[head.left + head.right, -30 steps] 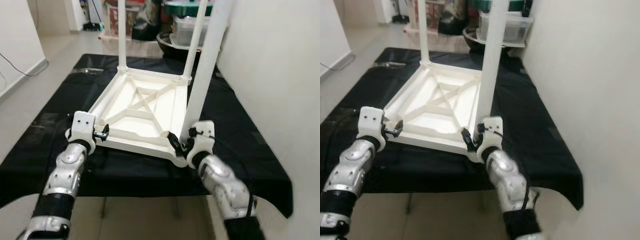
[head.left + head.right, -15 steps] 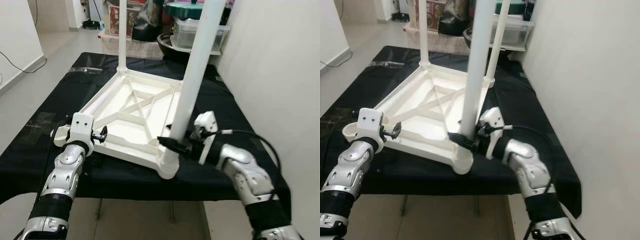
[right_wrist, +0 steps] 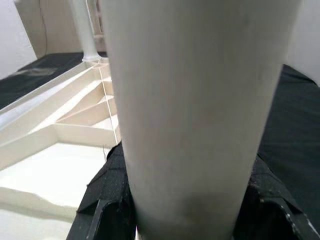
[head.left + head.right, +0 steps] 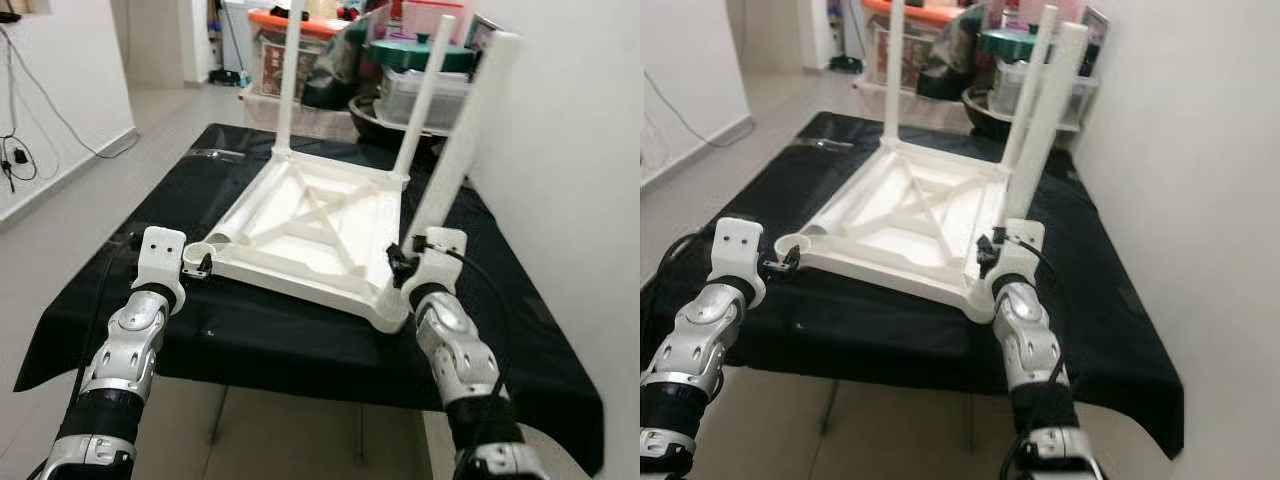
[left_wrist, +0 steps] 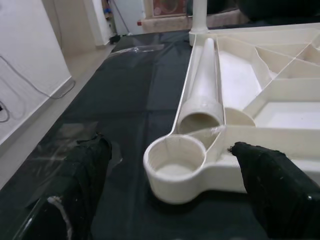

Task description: Building children table

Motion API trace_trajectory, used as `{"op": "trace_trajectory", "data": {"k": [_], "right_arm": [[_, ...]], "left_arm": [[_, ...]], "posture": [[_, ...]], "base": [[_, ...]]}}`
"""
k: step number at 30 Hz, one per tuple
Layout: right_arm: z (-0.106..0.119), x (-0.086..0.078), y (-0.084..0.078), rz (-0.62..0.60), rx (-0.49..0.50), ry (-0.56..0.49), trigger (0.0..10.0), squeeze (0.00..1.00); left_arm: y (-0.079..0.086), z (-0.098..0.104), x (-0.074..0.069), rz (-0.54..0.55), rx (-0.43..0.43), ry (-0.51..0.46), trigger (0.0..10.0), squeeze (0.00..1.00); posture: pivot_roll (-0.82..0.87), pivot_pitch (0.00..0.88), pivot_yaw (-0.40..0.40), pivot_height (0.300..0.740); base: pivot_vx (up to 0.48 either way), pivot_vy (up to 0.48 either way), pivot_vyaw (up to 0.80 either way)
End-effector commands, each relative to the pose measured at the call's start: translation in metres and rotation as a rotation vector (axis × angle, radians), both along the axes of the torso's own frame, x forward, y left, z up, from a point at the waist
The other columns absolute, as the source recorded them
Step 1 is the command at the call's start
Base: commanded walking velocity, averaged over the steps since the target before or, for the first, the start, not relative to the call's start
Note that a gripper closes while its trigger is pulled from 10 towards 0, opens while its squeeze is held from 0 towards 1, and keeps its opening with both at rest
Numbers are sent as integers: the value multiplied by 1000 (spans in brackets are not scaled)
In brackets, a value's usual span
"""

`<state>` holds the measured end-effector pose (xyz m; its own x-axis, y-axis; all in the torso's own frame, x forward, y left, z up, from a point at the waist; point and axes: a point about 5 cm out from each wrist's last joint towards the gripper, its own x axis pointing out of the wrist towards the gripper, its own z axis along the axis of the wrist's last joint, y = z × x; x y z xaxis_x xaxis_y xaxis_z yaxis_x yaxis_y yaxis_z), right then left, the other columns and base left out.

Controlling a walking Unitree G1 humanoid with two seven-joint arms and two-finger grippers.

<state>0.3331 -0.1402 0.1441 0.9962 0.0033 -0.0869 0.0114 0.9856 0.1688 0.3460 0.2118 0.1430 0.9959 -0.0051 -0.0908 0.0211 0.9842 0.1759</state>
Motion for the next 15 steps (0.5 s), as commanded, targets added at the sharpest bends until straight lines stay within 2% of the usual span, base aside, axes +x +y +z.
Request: {"op": "trace_trajectory", "data": {"k": [1, 2, 3, 4, 5, 6, 7, 9, 10, 11, 14, 15], "right_arm": [[-14, -6, 10, 64, 26, 72, 10000, 0], [2, -13, 27, 193, 16, -16, 10000, 0], [15, -18, 35, 286, 16, -92, 10000, 1000], [15, -18, 35, 286, 16, -92, 10000, 1000], [24, -21, 37, 360, 35, -136, 10000, 1000], [24, -21, 37, 360, 35, -136, 10000, 1000], [32, -20, 35, 415, 19, -181, 10000, 0], [37, -18, 32, 457, 14, -206, 10000, 0], [42, -17, 29, 532, 3, -234, 10000, 0], [42, -17, 29, 532, 3, -234, 10000, 0], [54, -31, 29, 911, 37, -268, 10000, 0], [54, -31, 29, 911, 37, -268, 10000, 0]], "left_arm": [[-6, -1, 2, -25, 11, 3, 10000, 0], [-5, -1, 2, -26, 12, 5, 10000, 0], [-6, -3, 2, -30, 13, 9, 10000, 0], [-6, -3, 2, -30, 13, 9, 10000, 0], [-8, -3, 2, -33, 13, 11, 10000, 0], [-8, -3, 2, -33, 13, 11, 10000, 0], [-9, -3, 2, -37, 11, 11, 10000, 0], [-9, -3, 1, -39, 12, 11, 10000, 0], [-7, -3, 2, -37, 14, 14, 10000, 0], [-7, -3, 2, -37, 14, 14, 10000, 0], [-5, 1, 4, -38, 24, 3, 10000, 0], [-5, 1, 4, -38, 24, 3, 10000, 0]], "posture": [[119, 0, -97, 740], [108, 0, -89, 740], [109, 0, -89, 740], [109, 0, -89, 740], [112, 0, -88, 740], [112, 0, -88, 740], [114, 0, -86, 740], [113, 0, -85, 740], [118, 0, -84, 740], [118, 0, -84, 740], [132, 0, -91, 740], [132, 0, -91, 740]], "base": [[0, 0, 0], [0, 0, 0], [0, 0, 0], [0, 0, 0], [0, 0, 0], [0, 0, 0], [0, 0, 0], [0, 0, 0], [0, 0, 0], [0, 0, 0], [0, 0, 0], [0, 0, 0]]}}
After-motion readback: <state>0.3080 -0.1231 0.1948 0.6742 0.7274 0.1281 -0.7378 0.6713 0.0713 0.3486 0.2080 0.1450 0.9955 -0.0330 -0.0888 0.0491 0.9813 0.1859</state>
